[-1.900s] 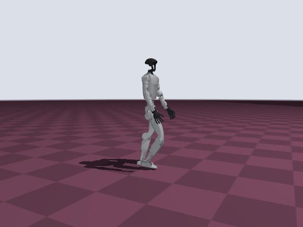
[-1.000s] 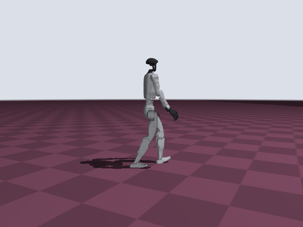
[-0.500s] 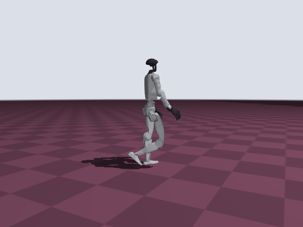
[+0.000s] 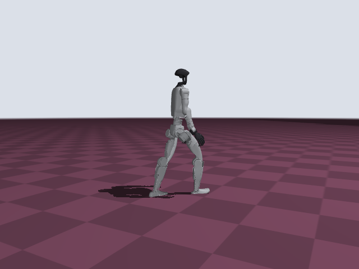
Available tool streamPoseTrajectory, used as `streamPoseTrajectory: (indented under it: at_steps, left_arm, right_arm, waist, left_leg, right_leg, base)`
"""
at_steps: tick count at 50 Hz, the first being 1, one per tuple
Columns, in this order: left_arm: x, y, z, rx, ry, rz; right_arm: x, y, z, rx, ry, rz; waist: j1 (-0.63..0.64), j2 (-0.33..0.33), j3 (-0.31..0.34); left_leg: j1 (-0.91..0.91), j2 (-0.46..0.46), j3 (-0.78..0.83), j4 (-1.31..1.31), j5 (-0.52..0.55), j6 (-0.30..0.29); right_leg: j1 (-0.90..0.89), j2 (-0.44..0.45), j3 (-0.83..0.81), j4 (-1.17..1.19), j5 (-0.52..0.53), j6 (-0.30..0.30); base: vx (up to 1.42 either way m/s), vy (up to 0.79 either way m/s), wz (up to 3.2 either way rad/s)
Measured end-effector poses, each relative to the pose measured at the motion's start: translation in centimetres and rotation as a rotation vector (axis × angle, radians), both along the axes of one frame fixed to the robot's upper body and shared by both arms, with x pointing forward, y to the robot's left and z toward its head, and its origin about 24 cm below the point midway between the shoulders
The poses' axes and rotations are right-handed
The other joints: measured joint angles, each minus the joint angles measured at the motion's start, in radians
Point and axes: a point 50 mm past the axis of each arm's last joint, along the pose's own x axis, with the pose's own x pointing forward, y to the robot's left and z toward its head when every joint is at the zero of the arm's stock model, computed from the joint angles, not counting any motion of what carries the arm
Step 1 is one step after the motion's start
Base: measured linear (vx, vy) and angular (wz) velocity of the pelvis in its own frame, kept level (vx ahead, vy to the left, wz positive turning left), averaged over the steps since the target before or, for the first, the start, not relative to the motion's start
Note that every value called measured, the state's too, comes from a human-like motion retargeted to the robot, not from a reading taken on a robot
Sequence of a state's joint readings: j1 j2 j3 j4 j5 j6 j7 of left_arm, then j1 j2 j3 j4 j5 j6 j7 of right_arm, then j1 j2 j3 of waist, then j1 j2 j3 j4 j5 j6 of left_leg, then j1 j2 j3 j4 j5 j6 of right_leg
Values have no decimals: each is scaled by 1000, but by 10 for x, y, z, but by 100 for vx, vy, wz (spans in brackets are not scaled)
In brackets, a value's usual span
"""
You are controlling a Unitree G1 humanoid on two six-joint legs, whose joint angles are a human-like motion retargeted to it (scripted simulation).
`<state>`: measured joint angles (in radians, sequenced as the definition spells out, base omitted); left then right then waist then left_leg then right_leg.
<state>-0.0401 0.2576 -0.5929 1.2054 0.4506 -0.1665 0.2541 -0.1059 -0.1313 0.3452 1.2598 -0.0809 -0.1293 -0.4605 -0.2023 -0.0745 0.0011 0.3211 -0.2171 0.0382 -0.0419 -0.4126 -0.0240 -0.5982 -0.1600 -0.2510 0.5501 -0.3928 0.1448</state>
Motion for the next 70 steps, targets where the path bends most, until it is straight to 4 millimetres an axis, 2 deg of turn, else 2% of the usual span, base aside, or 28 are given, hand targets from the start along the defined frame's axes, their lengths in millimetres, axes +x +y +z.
streamPoseTrajectory:
  at_steps: [4, 8, 11, 15, 17, 20, 22, 25, 28, 32, 35, 38, 41, 43, 45, 47, 49, 50, 52, 56, 60, 62, 68, 70]
  left_arm:
    - [-15, -3, -4, 11, 28, -5]
    - [-22, -2, -6, 23, 25, 31]
    - [-20, 0, -4, 26, -1, 69]
    - [-6, 3, 1, 16, -69, 119]
    - [3, 4, 5, 5, -109, 140]
    - [17, 3, 11, -8, -165, 161]
    - [24, 3, 14, -15, -195, 176]
    - [32, 4, 18, -17, -231, 200]
    - [30, 6, 18, -14, -241, 236]
    - [16, 7, 12, -2, -204, 279]
    - [4, 7, 6, 15, -154, 293]
    - [-11, 5, 0, 24, -103, 304]
    - [-20, 6, -3, 34, -64, 317]
    - [-23, 12, -4, 49, -48, 318]
    - [-25, 13, -4, 56, -38, 309]
    - [-24, 18, -3, 70, -43, 294]
    - [-21, 21, -2, 83, -59, 278]
    - [-20, 22, -1, 92, -69, 269]
    - [-10, 29, 4, 123, -116, 247]
    - [6, 41, 12, 194, -205, 217]
    - [24, 55, 23, 256, -289, 237]
    - [34, 61, 28, 281, -331, 265]
    - [48, 69, 38, 327, -417, 311]
    - [46, 67, 37, 329, -422, 322]
  right_arm:
    - [-9, -1, -3, -7, 15, 0]
    - [-15, -1, -4, -8, 22, 15]
    - [-16, 1, -4, -1, 14, 37]
    - [-11, 2, -1, 6, -15, 78]
    - [-5, 1, 1, -1, -35, 99]
    - [7, -2, 7, -22, -71, 122]
    - [17, -5, 11, -37, -99, 129]
    - [38, -7, 21, -49, -162, 125]
    - [60, -4, 33, -45, -238, 118]
    - [82, 5, 46, -30, -326, 128]
    - [93, 13, 52, -33, -363, 157]
    - [94, 19, 52, -33, -364, 177]
    - [88, 25, 46, -25, -331, 180]
    - [79, 30, 39, -9, -286, 180]
    - [65, 31, 29, -4, -226, 180]
    - [52, 32, 21, 12, -168, 188]
    - [39, 31, 14, 16, -118, 196]
    - [33, 30, 11, 14, -96, 199]
    - [30, 28, 10, 5, -83, 209]
    - [23, 24, 8, -23, -76, 221]
    - [17, 24, 7, -32, -78, 225]
    - [17, 26, 7, -30, -81, 221]
    - [12, 33, 5, -24, -81, 215]
    - [8, 34, 4, -28, -74, 218]
  waist:
    - [7, 17, -3]
    - [17, 37, 1]
    - [25, 62, 8]
    - [47, 123, 20]
    - [66, 155, 25]
    - [101, 186, 33]
    - [131, 191, 39]
    - [174, 178, 47]
    - [202, 142, 52]
    - [213, 95, 45]
    - [204, 57, 21]
    - [207, 49, 4]
    - [204, 9, -20]
    - [196, -64, -25]
    - [183, -111, -33]
    - [173, -180, -26]
    - [164, -219, -20]
    - [158, -232, -18]
    - [154, -245, 7]
    - [130, -245, 56]
    - [101, -212, 110]
    - [92, -180, 142]
    - [79, -114, 181]
    - [81, -107, 178]
  left_leg:
    - [26, 31, 29, 92, 6, -18]
    - [-4, 91, 50, 316, 61, -71]
    - [-74, 173, 79, 573, 129, -115]
    - [-216, 331, 100, 966, 182, -144]
    - [-300, 425, 107, 1142, 175, -123]
    - [-431, 546, 112, 1346, 86, -53]
    - [-523, 588, 111, 1420, 3, -7]
    - [-669, 596, 114, 1442, -108, 41]
    - [-799, 551, 139, 1342, -160, 52]
    - [-925, 461, 184, 1063, -140, 14]
    - [-974, 367, 203, 780, -86, -13]
    - [-1017, 339, 191, 712, -84, -11]
    - [-1005, 282, 192, 703, -38, 20]
    - [-939, 195, 214, 644, 16, 48]
    - [-906, 124, 212, 650, 22, 69]
    - [-806, 15, 203, 541, 54, 85]
    - [-741, -56, 175, 512, 46, 99]
    - [-719, -83, 160, 522, 29, 105]
    - [-619, -125, 115, 454, 29, 114]
    - [-458, -172, 10, 413, -14, 121]
    - [-307, -171, -110, 396, -67, 117]
    - [-229, -141, -164, 384, -95, 115]
    - [-107, -77, -262, 453, -176, 97]
    - [-95, -79, -257, 524, -198, 86]
  right_leg:
    - [38, 20, 27, 58, 26, -24]
    - [110, 57, 42, 92, -21, -71]
    - [181, 103, 37, 83, -48, -113]
    - [272, 207, 13, 38, -76, -173]
    - [316, 264, 5, 2, -84, -199]
    - [385, 334, 7, -55, -94, -223]
    - [431, 362, 21, -91, -100, -227]
    - [502, 376, 48, -152, -110, -227]
    - [553, 349, 66, -174, -144, -220]
    - [595, 289, 59, -174, -206, -206]
    - [606, 241, 40, -157, -247, -191]
    - [608, 229, 38, -84, -287, -183]
    - [593, 184, 72, 35, -298, -169]
    - [579, 106, 96, 157, -277, -135]
    - [557, 69, 134, 280, -183, -80]
    - [525, -9, 169, 437, -58, -20]
    - [479, -74, 182, 602, 72, 8]
    - [453, -103, 186, 683, 122, 12]
    - [392, -153, 202, 805, 149, -16]
    - [267, -209, 229, 922, 40, -106]
    - [146, -145, 251, 844, -59, -157]
    - [106, -56, 255, 729, -63, -148]
    - [44, 227, 343, 260, 20, -25]
    - [38, 274, 375, 227, 40, -7]
  base:
    - [51, -10, 28]
    - [52, -15, 22]
    - [48, -18, 23]
    - [43, -15, 17]
    - [42, -10, 14]
    - [42, -5, 11]
    - [43, 0, 7]
    - [45, 5, 10]
    - [49, 9, 25]
    - [51, 12, 47]
    - [51, 15, 64]
    - [53, 17, 61]
    - [59, 16, 80]
    - [61, 12, 109]
    - [60, 9, 134]
    - [59, 6, 122]
    - [60, 3, 110]
    - [61, 4, 96]
    - [62, 5, 85]
    - [64, 7, 94]
    - [66, 7, 115]
    - [67, 7, 118]
    - [66, 6, 112]
    - [65, 5, 104]
